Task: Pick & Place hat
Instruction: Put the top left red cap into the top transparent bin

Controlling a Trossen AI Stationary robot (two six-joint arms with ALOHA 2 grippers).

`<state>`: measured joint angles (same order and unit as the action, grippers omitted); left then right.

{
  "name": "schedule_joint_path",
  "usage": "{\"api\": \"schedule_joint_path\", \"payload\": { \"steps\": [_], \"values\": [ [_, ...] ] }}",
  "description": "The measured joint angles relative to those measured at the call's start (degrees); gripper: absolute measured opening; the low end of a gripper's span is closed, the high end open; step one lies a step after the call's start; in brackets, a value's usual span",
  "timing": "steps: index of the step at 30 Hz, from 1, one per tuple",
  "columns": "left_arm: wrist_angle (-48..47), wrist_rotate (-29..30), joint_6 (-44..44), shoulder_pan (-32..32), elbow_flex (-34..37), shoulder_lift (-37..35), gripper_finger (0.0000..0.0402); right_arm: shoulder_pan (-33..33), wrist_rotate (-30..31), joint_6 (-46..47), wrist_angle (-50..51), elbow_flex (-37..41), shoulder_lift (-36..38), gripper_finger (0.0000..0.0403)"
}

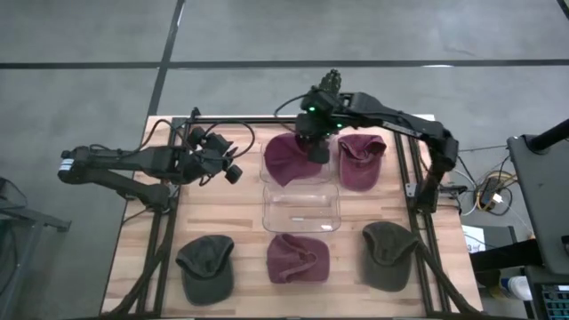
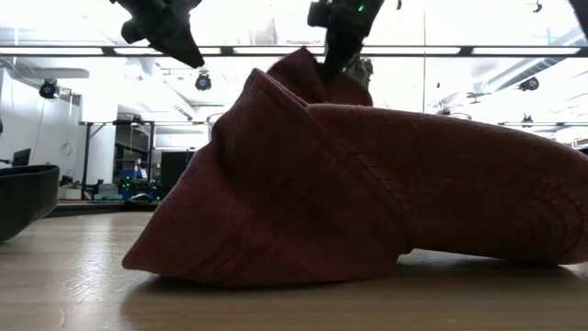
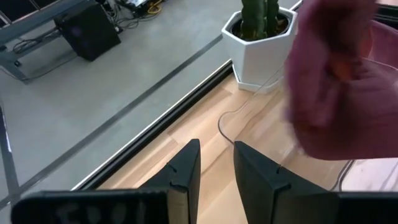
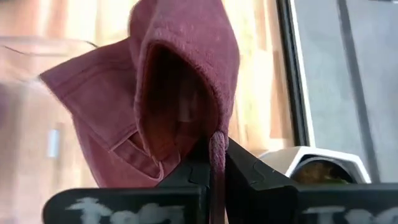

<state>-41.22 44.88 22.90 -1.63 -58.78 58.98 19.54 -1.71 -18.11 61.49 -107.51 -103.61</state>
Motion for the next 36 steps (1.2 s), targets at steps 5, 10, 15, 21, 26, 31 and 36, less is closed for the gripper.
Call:
{"api": "schedule_joint_path", "payload": {
  "steps": [5, 10, 15, 21, 26, 31, 36],
  "values": [
    [-0.7, 0.0, 0.1, 0.0, 0.0, 0.0, 0.009, 0.1, 0.5, -0.3, 2.0, -3.7, -5.4, 0.0012],
    [-1.3, 0.0, 0.1, 0.0, 0.0, 0.0, 0.009, 0.3, 1.9, -0.6, 3.7, -6.8, -9.8, 0.0012],
    [-1.3, 0.0, 0.1, 0.0, 0.0, 0.0, 0.009, 0.8, 3.4, -0.6, 5.9, -8.3, -12.0, 0.0013],
    [-1.3, 0.0, 0.1, 0.0, 0.0, 0.0, 0.009, 1.3, 3.0, -0.4, 5.8, -7.5, -12.4, 0.0013],
    [-1.3, 0.0, 0.2, 0.0, 0.0, 0.0, 0.009, 1.7, 0.1, -0.6, 5.7, -7.5, -12.4, 0.0013],
    [-1.3, 0.0, 0.2, 0.0, 0.0, 0.0, 0.009, 2.2, -1.4, -0.6, 5.7, -7.0, -12.4, 0.0013],
    [-1.3, 0.0, 0.3, 0.0, 0.0, 0.0, 0.009, 2.2, -3.1, -0.6, 5.6, -6.7, -12.4, 0.0013]
  ]
}}
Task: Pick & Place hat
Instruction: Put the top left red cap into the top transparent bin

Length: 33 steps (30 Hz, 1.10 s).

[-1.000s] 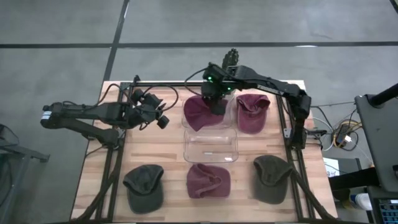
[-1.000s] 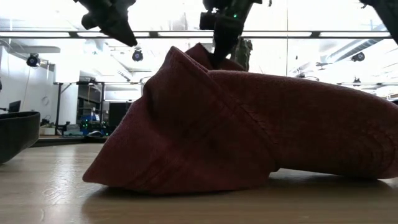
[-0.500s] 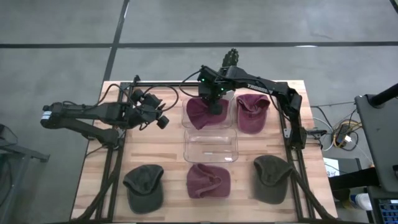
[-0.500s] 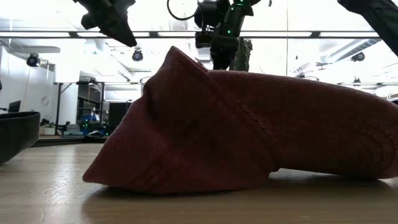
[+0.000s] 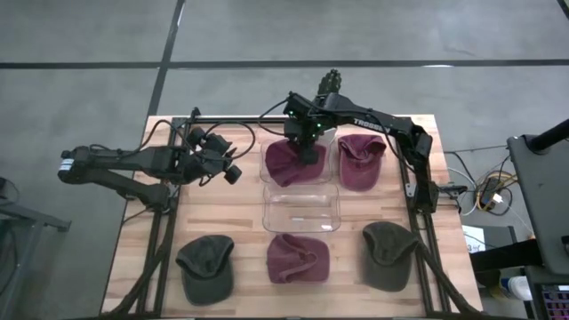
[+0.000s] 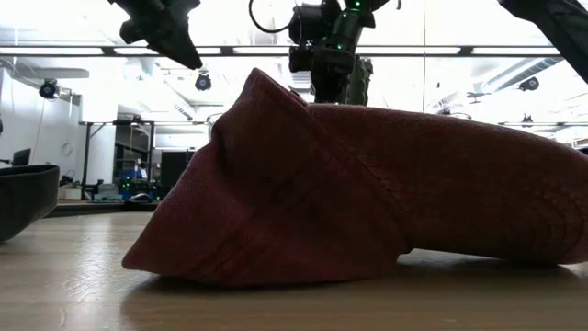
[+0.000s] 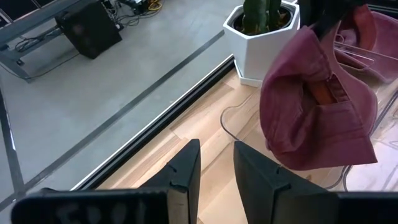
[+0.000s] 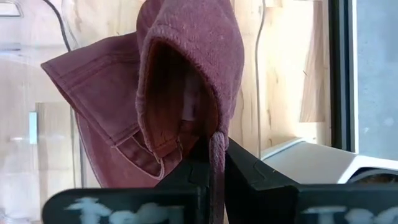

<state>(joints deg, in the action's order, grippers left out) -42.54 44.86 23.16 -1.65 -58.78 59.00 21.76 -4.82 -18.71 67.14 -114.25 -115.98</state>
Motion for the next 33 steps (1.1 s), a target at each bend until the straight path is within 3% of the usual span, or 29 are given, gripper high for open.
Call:
{"api": "schedule_joint_path", "payload": {
  "steps": [7, 21, 33],
  "values": [
    [0.0, 0.0, 0.0, 0.0, 0.0, 0.0, 0.009, 0.1, -0.2, -1.5, 0.1, 0.1, 0.0, 0.0022],
    [0.0, 0.0, -0.4, 0.0, 0.0, 0.0, 0.009, 0.0, 0.5, -3.5, 0.1, 1.0, 0.0, 0.0142],
    [0.0, 0.0, -0.4, 0.0, 0.0, 0.0, 0.009, 0.0, 1.4, -4.0, 0.0, 1.0, 0.0, 0.0155]
  ]
}}
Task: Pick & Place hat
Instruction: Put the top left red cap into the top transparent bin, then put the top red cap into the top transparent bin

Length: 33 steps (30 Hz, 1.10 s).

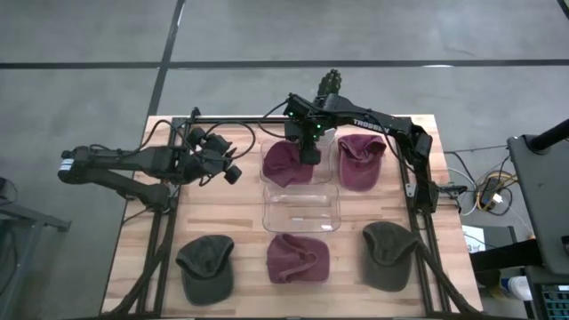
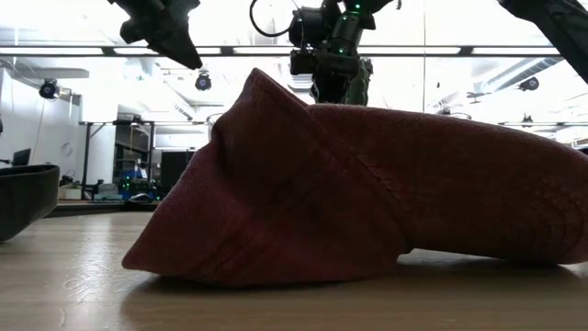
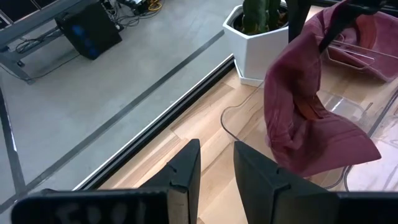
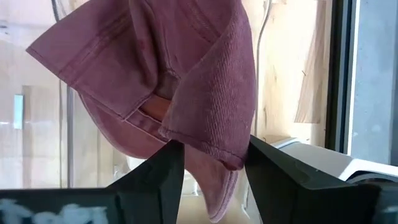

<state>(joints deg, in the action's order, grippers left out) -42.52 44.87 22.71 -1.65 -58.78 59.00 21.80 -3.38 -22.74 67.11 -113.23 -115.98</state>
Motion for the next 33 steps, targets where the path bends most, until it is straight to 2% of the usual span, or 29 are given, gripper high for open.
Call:
{"api": "schedule_joint_path", "payload": {
  "steps": [7, 16, 20, 28, 33],
  "values": [
    [0.0, 0.0, 0.0, 0.0, 0.0, 0.0, 0.009, 0.0, 0.6, -1.5, -0.2, 0.0, -0.2, 0.0171],
    [0.0, 0.0, 0.0, 0.0, 0.0, 0.0, 0.009, 0.0, 0.7, -1.9, 0.2, 0.0, -0.7, 0.0227],
    [0.0, 0.0, 0.0, 0.0, 0.0, 0.0, 0.009, 0.0, 4.6, -1.8, 2.8, 0.1, -0.7, 0.0245],
    [0.0, 0.0, 0.0, 0.0, 0.0, 0.0, 0.009, -0.1, 6.5, -1.2, 5.5, 0.1, -0.5, 0.0261],
    [0.0, 0.0, 0.0, 0.0, 0.0, 0.0, 0.009, 0.0, 6.5, 3.3, 10.6, 0.1, 0.2, 0.0262]
  ]
}}
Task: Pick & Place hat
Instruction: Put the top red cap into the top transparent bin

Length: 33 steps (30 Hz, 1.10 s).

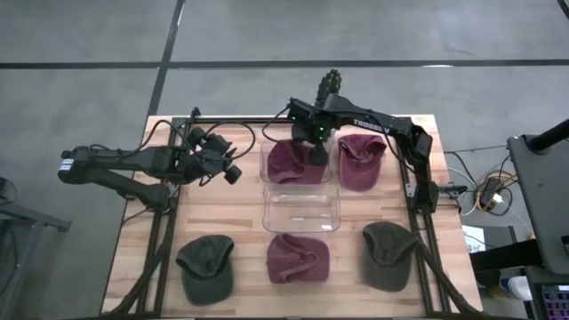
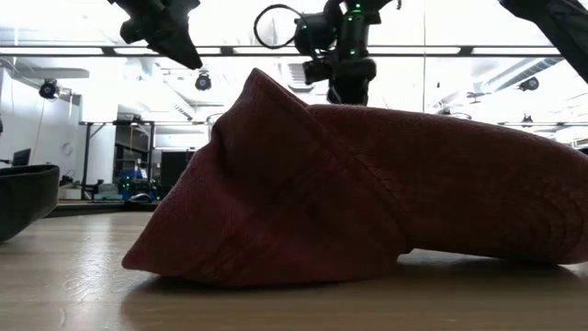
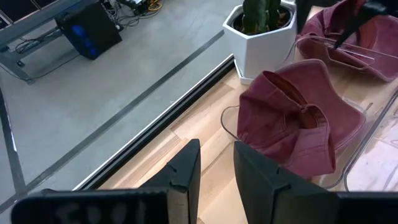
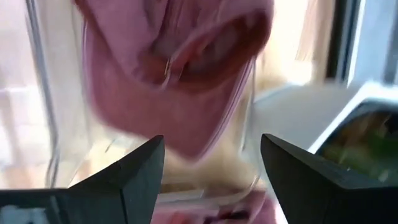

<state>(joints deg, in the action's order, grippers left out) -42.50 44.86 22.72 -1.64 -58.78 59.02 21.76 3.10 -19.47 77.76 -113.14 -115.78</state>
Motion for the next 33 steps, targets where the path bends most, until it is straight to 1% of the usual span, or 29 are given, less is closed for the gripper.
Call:
{"api": "schedule_joint_path", "payload": {
  "steps": [5, 7, 11, 15, 18, 24, 30, 33],
  "values": [
    [0.0, 0.0, 0.0, 0.0, 0.0, 0.0, 0.009, -0.2, -0.1, 8.2, 11.8, 0.0, 1.0, 0.0262],
    [0.0, 0.0, 0.0, 0.0, 0.0, 0.0, 0.009, -0.6, -0.1, 12.1, 12.2, 1.0, 2.1, 0.0259],
    [-0.2, -0.3, 0.7, 0.0, 0.0, 0.0, 0.009, -1.2, 0.1, 18.0, 12.1, 6.5, 7.9, 0.0252],
    [-0.6, -0.5, 2.0, 0.0, 0.4, 0.0, 0.009, -1.1, 1.9, 24.6, 12.1, 14.3, 14.6, 0.0244],
    [-0.9, -0.5, 3.1, 0.0, 1.1, 0.0, 0.009, -0.6, 2.0, 30.3, 11.1, 21.0, 20.6, 0.024],
    [-0.9, -0.6, 5.1, 0.0, 2.2, 0.1, 0.009, 0.3, 3.4, 43.8, 4.1, 35.5, 32.1, 0.0237],
    [-0.8, -0.5, 6.6, 0.0, 2.9, 0.0, 0.009, 2.8, 3.7, 57.2, 0.3, 47.0, 41.9, 0.0237],
    [-0.8, -0.5, 7.3, 0.0, 2.9, 0.0, 0.009, 4.3, 4.9, 62.5, -2.3, 52.2, 46.3, 0.0237]
  ]
}}
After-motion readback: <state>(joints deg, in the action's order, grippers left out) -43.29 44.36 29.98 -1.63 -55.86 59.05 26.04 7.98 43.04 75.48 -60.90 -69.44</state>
